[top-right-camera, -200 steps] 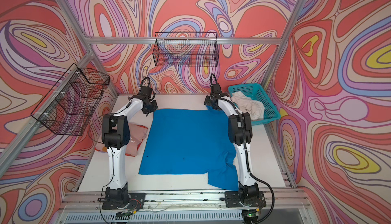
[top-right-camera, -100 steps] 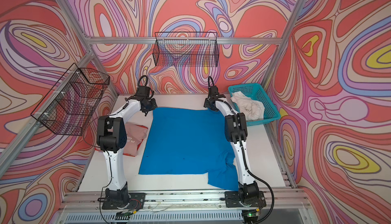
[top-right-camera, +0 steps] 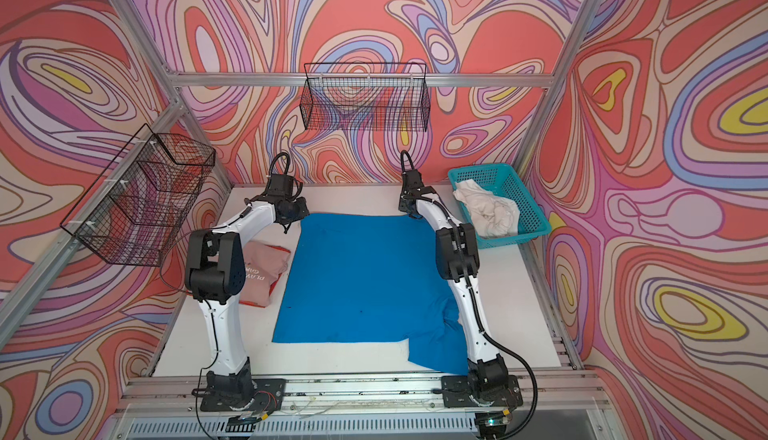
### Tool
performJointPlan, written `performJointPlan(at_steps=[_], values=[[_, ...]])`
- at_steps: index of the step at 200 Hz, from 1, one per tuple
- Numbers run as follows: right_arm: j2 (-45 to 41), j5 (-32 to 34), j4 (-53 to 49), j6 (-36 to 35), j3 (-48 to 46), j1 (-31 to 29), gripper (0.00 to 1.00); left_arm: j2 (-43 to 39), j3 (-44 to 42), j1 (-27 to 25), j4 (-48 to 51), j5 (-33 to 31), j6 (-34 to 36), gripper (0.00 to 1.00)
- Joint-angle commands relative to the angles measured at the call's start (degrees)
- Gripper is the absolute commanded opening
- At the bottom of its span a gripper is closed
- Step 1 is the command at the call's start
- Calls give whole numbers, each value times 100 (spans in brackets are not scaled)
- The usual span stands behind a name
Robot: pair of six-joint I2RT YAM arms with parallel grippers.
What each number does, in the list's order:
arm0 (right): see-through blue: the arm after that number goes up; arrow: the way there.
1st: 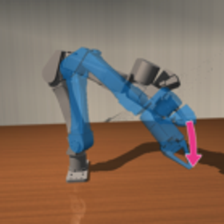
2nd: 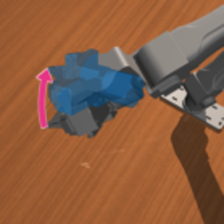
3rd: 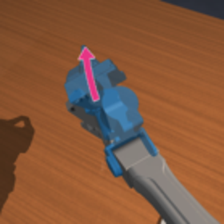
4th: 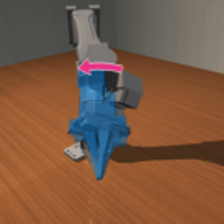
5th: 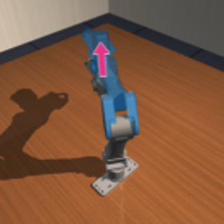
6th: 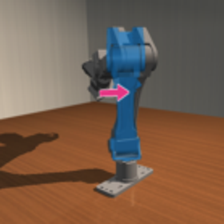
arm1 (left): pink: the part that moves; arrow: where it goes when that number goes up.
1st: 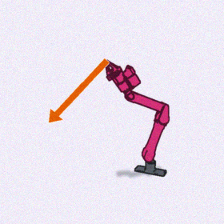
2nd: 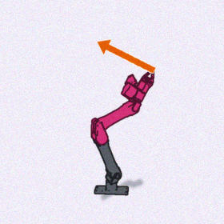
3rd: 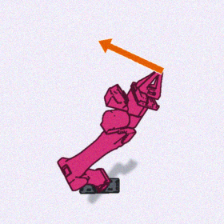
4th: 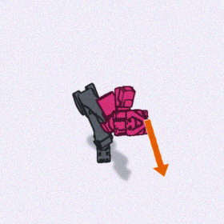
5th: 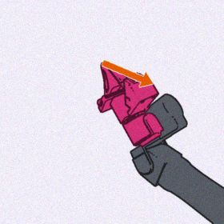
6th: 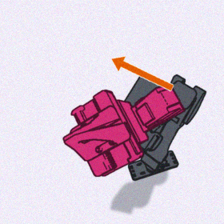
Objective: Fold and stack the t-shirts
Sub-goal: 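Grasp the far edge of the blue t-shirt with both grippers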
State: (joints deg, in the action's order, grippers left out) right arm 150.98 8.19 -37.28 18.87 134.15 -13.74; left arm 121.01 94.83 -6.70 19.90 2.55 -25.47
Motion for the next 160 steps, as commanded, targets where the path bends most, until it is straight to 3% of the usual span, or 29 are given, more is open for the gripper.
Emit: performJointPlan(at_steps=[1,51,87,96,122,160], values=[[248,77,-107,-2,-19,-32,36,-365,-127,6,-186,1,116,0],[58,153,25,40,-123,-33,12,-503,-239,-16,-294,35,120,0],[-246,348,177,42,-316,-26,2,-604,-408,-16,-401,108,108,0],[-303,390,199,-1,-354,-33,9,-629,-464,-16,-424,131,104,0],[-402,580,34,-16,-303,5,47,-687,-611,-16,-443,159,52,0],[-570,458,88,28,-317,326,56,-753,-676,-24,-436,214,50,0]])
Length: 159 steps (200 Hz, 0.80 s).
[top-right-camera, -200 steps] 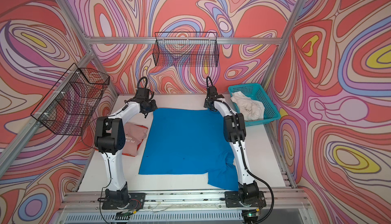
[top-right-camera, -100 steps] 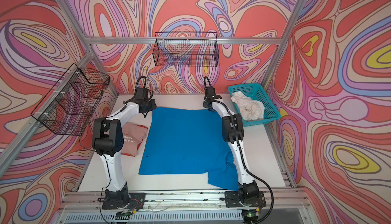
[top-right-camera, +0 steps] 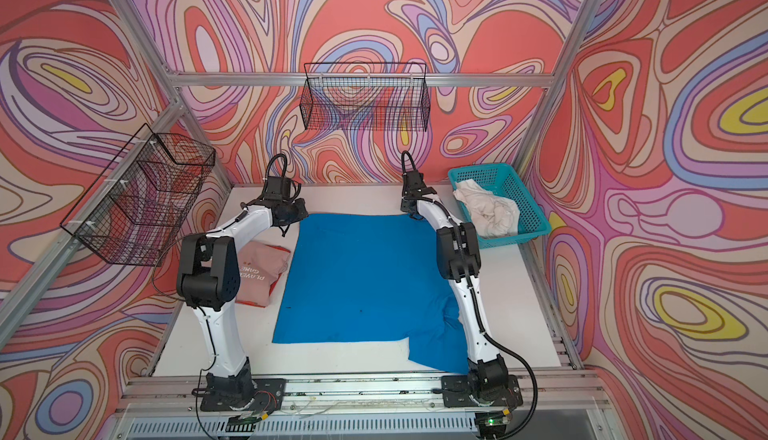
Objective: Fold and stack the t-shirts
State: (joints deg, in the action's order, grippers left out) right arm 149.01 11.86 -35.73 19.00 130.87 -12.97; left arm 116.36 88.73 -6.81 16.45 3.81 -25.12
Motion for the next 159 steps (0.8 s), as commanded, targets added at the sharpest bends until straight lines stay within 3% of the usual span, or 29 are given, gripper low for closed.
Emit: performJointPlan(at_steps=[1,82,134,159], values=[[-377,90,-67,15,10,255,56,-288,-66,-13,-94,86,20,0],[521,116,-554,-183,1122,319,71,-434,-285,-92,-283,80,22,0],[1051,-200,-806,-92,1589,319,70,-501,-389,-127,-309,70,44,0],[1286,-304,-987,-65,1722,314,64,-529,-418,-145,-318,64,65,0]])
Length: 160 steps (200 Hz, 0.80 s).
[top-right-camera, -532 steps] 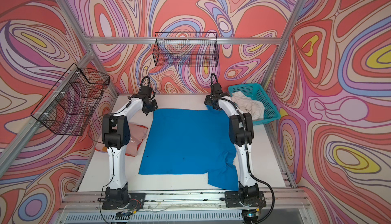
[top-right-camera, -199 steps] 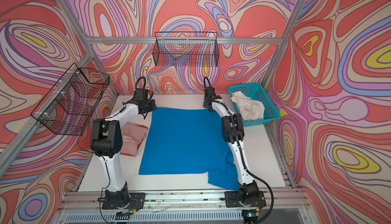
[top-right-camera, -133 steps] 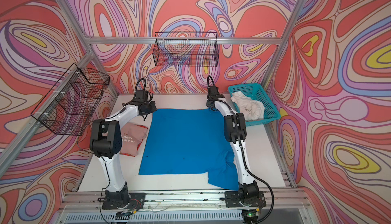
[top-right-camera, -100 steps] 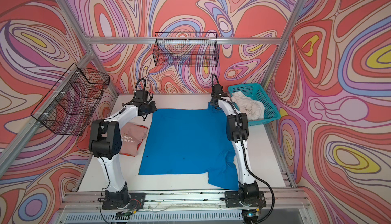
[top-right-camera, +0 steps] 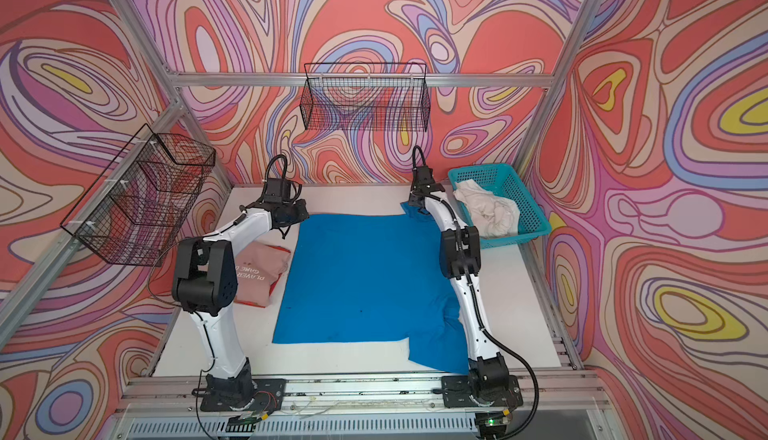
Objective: Fold and stack the t-shirts
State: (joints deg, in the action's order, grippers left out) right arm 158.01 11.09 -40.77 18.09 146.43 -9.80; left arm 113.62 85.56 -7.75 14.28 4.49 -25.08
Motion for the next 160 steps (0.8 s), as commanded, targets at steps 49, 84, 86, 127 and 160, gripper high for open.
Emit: performJointPlan(at_steps=[49,84,86,127,160], values=[[450,-257,-552,33,-1,-1,15,-332,-172,-69,-194,-19,92,0],[-95,-33,-262,0,-374,5,0,-403,-326,-72,-289,-105,68,0],[-131,-16,-246,1,-393,0,0,-409,-339,-76,-297,-113,66,0],[-1049,260,256,29,-1263,-1,0,-607,-734,-78,-566,-306,24,0],[-1787,294,790,127,-2301,-2,0,-794,-1012,-73,-784,-377,-38,0]])
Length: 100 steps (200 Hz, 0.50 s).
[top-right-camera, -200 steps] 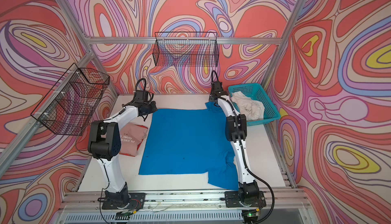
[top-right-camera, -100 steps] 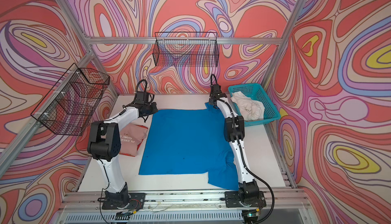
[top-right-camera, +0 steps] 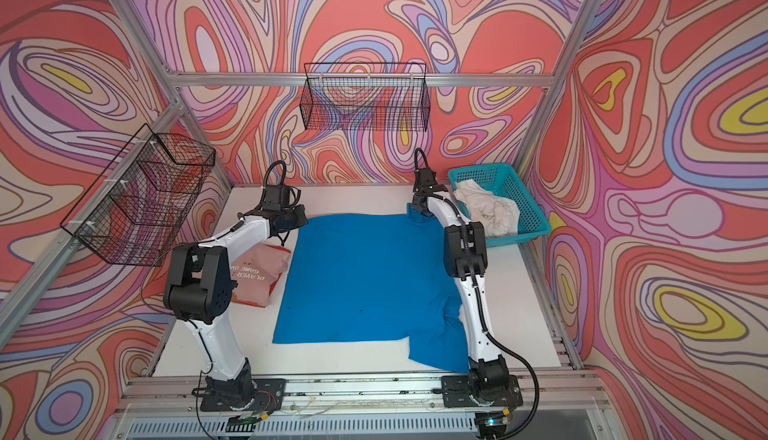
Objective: Fold and stack the t-shirts
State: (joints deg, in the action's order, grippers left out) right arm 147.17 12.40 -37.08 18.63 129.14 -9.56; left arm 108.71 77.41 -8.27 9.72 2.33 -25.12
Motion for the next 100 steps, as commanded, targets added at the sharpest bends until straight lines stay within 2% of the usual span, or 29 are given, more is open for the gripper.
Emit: performJointPlan(at_steps=[1,58,100], values=[[-727,169,430,76,-600,-27,0,-304,-203,-19,-333,-162,-39,0],[-1758,91,1136,260,-1953,-20,0,-514,-733,-30,-766,-343,-165,0],[-2598,52,1505,494,-2993,-43,0,-768,-1354,-42,-1439,-470,-287,0]])
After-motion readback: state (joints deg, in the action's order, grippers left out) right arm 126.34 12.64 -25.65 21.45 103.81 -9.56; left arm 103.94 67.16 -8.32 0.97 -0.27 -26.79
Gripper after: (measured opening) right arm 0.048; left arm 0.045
